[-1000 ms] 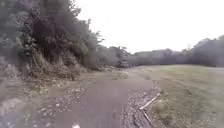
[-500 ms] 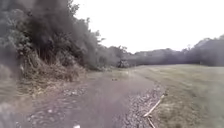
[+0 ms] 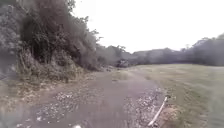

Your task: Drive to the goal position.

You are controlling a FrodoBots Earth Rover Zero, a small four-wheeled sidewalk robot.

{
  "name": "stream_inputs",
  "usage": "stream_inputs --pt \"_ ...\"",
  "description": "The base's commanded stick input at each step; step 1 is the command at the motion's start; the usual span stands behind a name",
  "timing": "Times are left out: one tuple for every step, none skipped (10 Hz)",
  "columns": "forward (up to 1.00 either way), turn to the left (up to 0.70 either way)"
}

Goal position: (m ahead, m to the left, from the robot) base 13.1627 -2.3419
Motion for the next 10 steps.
stream_inputs --pt "0.45 -0.27" --pt "0.45 -0.27" --pt "0.45 -0.27" --pt "0.45 -0.27" --pt "0.45 -0.27" --pt "0.45 -0.27" --pt "0.45 -0.27" --pt "0.45 -0.27" --pt "0.45 -0.27" --pt "0.45 -0.27"
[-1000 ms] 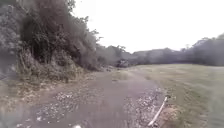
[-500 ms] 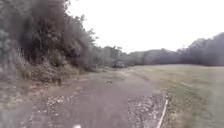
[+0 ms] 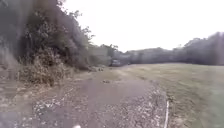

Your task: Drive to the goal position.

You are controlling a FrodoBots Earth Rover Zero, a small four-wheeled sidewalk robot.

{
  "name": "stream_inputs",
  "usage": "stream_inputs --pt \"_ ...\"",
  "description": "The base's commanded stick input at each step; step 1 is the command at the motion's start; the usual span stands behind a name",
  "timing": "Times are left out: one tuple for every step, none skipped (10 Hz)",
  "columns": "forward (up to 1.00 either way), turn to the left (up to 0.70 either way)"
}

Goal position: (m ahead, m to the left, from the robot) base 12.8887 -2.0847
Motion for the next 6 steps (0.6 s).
stream_inputs --pt "0.45 -0.27" --pt "0.45 -0.27" --pt "0.45 -0.27" --pt "0.45 -0.27" --pt "0.45 -0.27" --pt "0.45 -0.27"
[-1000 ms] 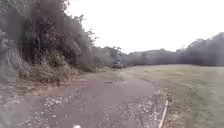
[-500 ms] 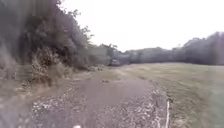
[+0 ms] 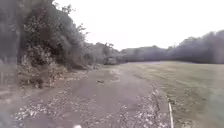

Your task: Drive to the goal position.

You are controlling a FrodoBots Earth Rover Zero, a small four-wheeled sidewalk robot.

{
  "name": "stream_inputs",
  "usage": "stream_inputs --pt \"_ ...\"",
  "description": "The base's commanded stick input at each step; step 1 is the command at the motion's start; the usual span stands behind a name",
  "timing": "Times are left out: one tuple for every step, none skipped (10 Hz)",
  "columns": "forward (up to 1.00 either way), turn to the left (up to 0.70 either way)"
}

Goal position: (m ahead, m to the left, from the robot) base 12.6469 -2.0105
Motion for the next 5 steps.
stream_inputs --pt "0.45 -0.27" --pt "0.45 -0.27" --pt "0.45 -0.27" --pt "0.45 -0.27" --pt "0.45 -0.27"
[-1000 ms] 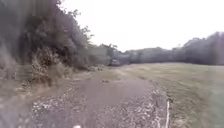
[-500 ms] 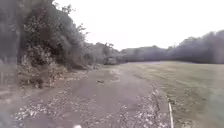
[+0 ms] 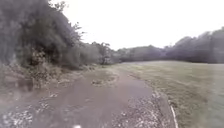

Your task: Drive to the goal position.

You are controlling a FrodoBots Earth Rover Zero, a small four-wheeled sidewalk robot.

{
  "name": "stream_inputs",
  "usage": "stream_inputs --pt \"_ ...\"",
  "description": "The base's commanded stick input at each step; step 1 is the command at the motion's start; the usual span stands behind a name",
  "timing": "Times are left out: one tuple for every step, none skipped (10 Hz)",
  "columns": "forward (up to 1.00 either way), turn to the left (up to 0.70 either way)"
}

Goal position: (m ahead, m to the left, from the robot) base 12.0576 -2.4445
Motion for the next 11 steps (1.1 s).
stream_inputs --pt "0.45 -0.27" --pt "0.45 -0.27" --pt "0.45 -0.27" --pt "0.45 -0.27" --pt "0.45 -0.27" --pt "0.45 -0.27" --pt "0.45 -0.27" --pt "0.45 -0.27" --pt "0.45 -0.27" --pt "0.45 -0.27" --pt "0.45 -0.27"
